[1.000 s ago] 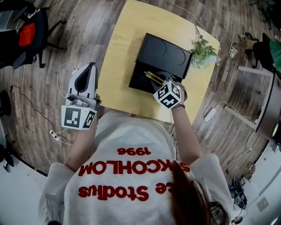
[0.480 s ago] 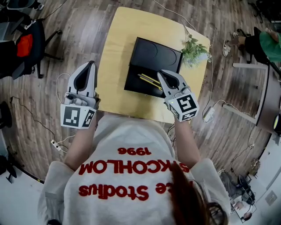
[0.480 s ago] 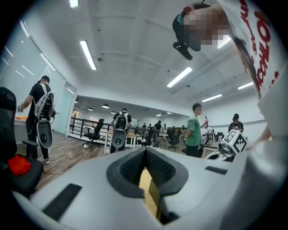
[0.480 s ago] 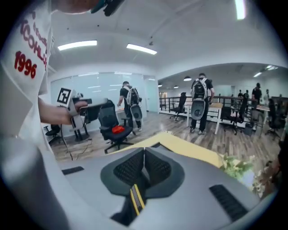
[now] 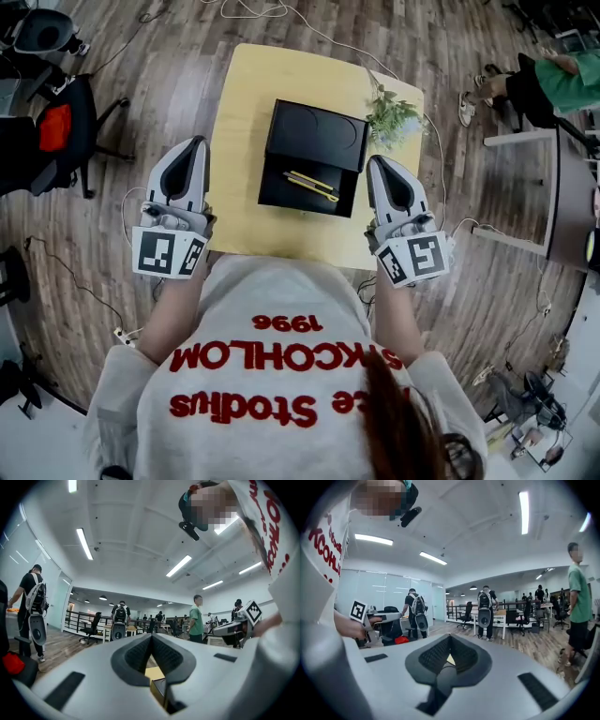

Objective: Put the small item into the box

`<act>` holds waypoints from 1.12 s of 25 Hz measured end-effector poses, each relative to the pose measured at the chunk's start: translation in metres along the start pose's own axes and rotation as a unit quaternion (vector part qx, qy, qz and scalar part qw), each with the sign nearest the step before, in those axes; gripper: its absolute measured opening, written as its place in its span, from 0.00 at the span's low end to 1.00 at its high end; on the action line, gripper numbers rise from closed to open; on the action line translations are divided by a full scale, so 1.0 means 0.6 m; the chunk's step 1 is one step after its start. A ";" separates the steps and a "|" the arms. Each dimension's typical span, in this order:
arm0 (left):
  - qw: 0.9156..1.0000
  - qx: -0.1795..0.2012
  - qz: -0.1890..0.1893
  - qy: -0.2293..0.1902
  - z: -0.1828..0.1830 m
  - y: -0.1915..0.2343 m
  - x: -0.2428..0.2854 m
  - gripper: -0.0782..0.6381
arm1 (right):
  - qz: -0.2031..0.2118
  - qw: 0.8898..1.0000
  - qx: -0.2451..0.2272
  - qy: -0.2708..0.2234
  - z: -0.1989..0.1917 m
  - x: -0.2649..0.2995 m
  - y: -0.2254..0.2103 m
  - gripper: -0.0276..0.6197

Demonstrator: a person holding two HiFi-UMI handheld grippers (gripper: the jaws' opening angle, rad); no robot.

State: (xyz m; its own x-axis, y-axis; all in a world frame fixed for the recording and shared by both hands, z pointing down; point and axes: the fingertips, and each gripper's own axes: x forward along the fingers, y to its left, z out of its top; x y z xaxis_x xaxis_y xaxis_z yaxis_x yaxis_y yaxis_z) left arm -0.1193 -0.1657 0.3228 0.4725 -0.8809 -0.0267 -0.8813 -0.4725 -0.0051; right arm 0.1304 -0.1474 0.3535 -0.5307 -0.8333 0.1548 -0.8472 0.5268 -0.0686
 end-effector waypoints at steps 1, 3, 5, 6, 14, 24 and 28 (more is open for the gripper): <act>1.000 0.001 -0.002 -0.002 0.005 -0.004 0.000 0.12 | -0.005 1.000 0.001 -0.012 0.012 -0.010 -0.001 0.05; 1.000 0.005 -0.007 -0.008 0.015 -0.010 0.003 0.12 | -0.014 0.999 -0.001 -0.033 0.032 -0.027 -0.005 0.05; 1.000 0.008 -0.013 -0.012 0.022 -0.016 0.006 0.12 | -0.023 0.999 -0.009 -0.047 0.047 -0.040 -0.008 0.05; 1.000 0.010 -0.015 -0.014 0.025 -0.018 0.008 0.12 | -0.028 0.998 -0.012 -0.052 0.053 -0.045 -0.009 0.05; 0.999 0.016 -0.029 -0.024 0.041 -0.023 0.010 0.12 | -0.061 0.994 -0.009 -0.086 0.089 -0.072 -0.014 0.05; 0.999 0.015 -0.039 -0.029 0.048 -0.031 0.009 0.12 | -0.074 0.993 -0.008 -0.097 0.106 -0.088 -0.010 0.05; 0.999 0.015 -0.040 -0.028 0.049 -0.031 0.010 0.12 | -0.074 0.993 -0.009 -0.097 0.108 -0.088 -0.009 0.05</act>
State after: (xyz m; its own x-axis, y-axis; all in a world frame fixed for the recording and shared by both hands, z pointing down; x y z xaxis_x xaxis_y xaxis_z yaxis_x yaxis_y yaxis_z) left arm -0.1004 -0.1618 0.2932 0.5406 -0.8373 -0.0817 -0.8412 -0.5394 -0.0385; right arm 0.1614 -0.1170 0.2817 -0.3973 -0.9172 -0.0305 -0.9163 0.3983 -0.0417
